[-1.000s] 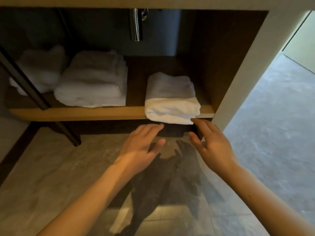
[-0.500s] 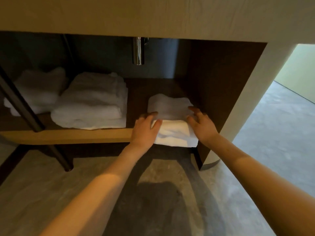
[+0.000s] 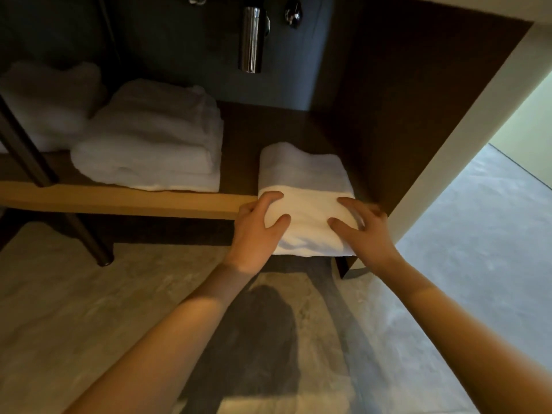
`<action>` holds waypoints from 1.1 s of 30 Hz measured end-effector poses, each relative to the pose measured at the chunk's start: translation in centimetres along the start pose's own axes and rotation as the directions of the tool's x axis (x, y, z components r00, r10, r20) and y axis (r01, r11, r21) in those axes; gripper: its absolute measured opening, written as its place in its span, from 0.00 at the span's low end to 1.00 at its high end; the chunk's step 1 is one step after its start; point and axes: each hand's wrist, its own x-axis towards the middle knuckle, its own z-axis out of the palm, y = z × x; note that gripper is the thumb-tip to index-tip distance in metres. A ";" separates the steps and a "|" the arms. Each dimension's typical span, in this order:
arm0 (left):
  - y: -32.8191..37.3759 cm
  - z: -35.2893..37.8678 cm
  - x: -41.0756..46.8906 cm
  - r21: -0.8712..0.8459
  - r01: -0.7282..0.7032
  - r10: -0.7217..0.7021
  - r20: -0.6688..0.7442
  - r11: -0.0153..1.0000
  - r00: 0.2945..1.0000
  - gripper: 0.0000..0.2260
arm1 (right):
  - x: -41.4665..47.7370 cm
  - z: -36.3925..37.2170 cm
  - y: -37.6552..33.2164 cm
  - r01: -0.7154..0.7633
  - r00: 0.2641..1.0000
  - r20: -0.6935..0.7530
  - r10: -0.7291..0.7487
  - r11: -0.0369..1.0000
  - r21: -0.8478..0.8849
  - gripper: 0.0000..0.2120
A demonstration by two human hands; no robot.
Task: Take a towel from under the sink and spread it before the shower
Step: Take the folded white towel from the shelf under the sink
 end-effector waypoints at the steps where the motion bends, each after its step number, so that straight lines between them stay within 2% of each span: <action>1: -0.3 -0.1 -0.6 0.014 -0.014 0.014 0.007 1.000 1.000 0.17 | -0.9 0.0 0.2 0.000 1.000 0.018 -0.001 0.999 0.047 0.21; 4: -1.2 -0.6 -2.2 0.005 -0.030 0.029 0.058 1.000 0.998 0.20 | -3.4 -0.1 0.8 -0.013 0.996 0.094 -0.004 0.983 0.186 0.21; 6: -2.1 -0.8 -3.5 -0.095 -0.005 0.021 0.163 0.995 0.986 0.23 | -5.0 -0.4 1.5 -0.058 0.989 0.150 0.018 0.961 0.269 0.21; 10: -3.5 -0.6 -5.7 -0.193 0.106 -0.043 0.305 0.975 0.951 0.30 | -7.4 -1.1 2.9 -0.219 0.954 0.266 0.140 0.931 0.293 0.25; 13: -4.1 -0.3 -7.3 -0.214 0.107 -0.032 0.327 0.971 0.944 0.32 | -9.1 -1.1 4.0 -0.301 0.929 0.321 0.183 0.877 0.373 0.29; 18: -4.7 0.7 -9.7 -0.231 0.111 -0.045 0.274 0.967 0.961 0.30 | -11.8 -0.6 5.7 -0.286 0.933 0.323 0.158 0.872 0.398 0.34; 21: -5.0 1.4 -11.5 -0.283 0.154 -0.072 0.278 0.947 0.958 0.30 | -13.5 -0.5 6.8 -0.351 0.918 0.333 0.216 0.832 0.429 0.34; 24: -4.0 1.4 -13.9 -0.294 0.236 -0.160 0.260 0.926 0.952 0.29 | -16.0 -0.9 6.6 -0.383 0.906 0.352 0.234 0.809 0.447 0.32; 29: 0.2 -0.5 -17.2 -0.226 0.386 -0.310 0.311 0.894 0.899 0.32 | -20.2 -3.5 2.6 -0.479 0.860 0.396 0.321 0.774 0.414 0.30; 33: 6.3 -4.5 -19.9 -0.259 0.496 -0.396 0.355 0.829 0.847 0.31 | -22.9 -8.3 -3.7 -0.575 0.805 0.471 0.360 0.665 0.476 0.29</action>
